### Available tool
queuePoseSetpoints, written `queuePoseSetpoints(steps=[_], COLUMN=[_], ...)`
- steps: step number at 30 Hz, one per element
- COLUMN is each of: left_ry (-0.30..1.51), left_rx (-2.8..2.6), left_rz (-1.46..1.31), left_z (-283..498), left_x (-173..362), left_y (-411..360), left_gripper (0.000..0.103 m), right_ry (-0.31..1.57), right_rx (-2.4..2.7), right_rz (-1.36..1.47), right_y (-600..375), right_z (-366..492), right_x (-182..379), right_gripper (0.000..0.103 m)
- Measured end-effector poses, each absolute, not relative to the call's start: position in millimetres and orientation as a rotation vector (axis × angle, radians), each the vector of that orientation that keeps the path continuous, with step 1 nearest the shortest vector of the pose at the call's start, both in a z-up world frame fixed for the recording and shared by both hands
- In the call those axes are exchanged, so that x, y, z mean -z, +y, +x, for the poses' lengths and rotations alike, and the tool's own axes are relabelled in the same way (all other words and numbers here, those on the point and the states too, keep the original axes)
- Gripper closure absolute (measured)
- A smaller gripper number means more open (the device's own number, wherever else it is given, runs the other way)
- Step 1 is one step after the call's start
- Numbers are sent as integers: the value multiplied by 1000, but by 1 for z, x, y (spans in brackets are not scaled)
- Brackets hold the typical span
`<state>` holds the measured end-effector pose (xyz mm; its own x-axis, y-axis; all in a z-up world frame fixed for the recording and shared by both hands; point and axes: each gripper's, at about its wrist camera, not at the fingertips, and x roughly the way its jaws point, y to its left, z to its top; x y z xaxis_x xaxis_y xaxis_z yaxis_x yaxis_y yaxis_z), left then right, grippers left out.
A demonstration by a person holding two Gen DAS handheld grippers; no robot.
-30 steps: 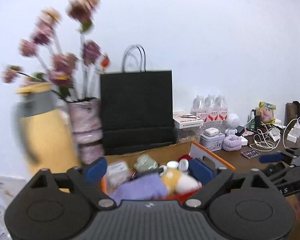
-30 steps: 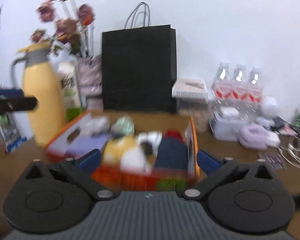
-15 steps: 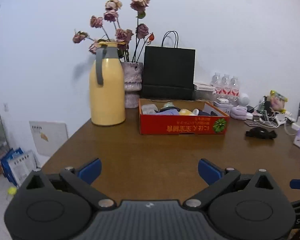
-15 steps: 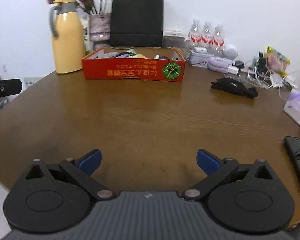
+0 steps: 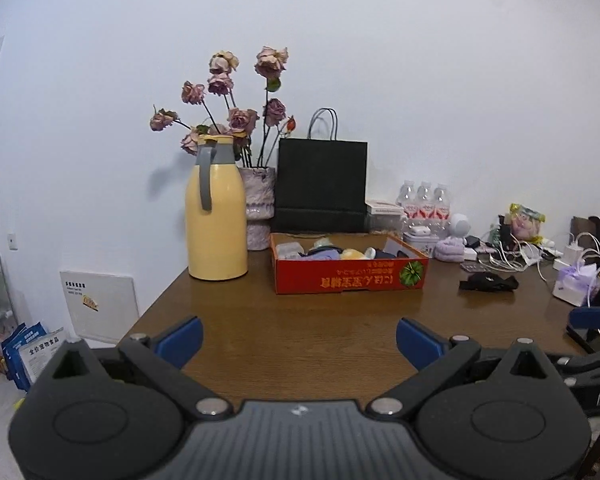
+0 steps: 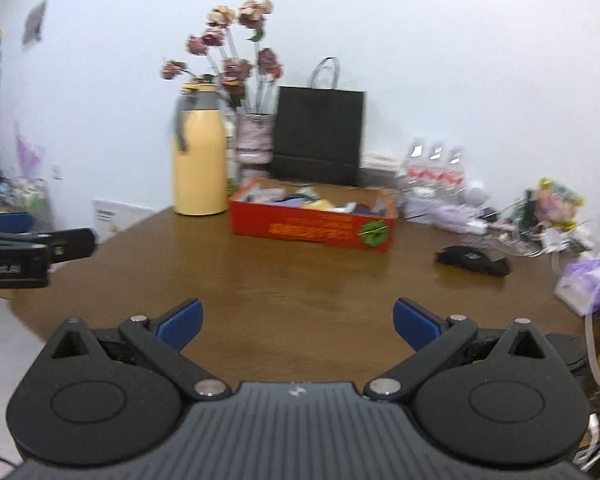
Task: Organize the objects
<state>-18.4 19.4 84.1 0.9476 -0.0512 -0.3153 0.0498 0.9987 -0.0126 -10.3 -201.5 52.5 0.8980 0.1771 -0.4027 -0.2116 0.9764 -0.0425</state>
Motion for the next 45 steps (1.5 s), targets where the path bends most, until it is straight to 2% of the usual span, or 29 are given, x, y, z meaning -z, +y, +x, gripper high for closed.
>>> queuePoseSetpoints(steps=[6, 11, 18, 45], left_ry=[411, 565, 585, 584], left_rx=[66, 52, 61, 57], left_rz=[-37, -18, -13, 0], left_z=[-28, -19, -26, -26], left_x=[-78, -71, -68, -70], left_y=[21, 23, 20, 17], left_gripper=[0, 0, 0, 0], right_ry=[494, 641, 561, 606], right_rx=[-195, -157, -133, -148], right_rz=[-37, 62, 67, 22], right_y=[-198, -202, -210, -199], right_z=[-11, -11, -20, -13], right_x=[-44, -35, -40, -33], right_gripper=[0, 0, 0, 0])
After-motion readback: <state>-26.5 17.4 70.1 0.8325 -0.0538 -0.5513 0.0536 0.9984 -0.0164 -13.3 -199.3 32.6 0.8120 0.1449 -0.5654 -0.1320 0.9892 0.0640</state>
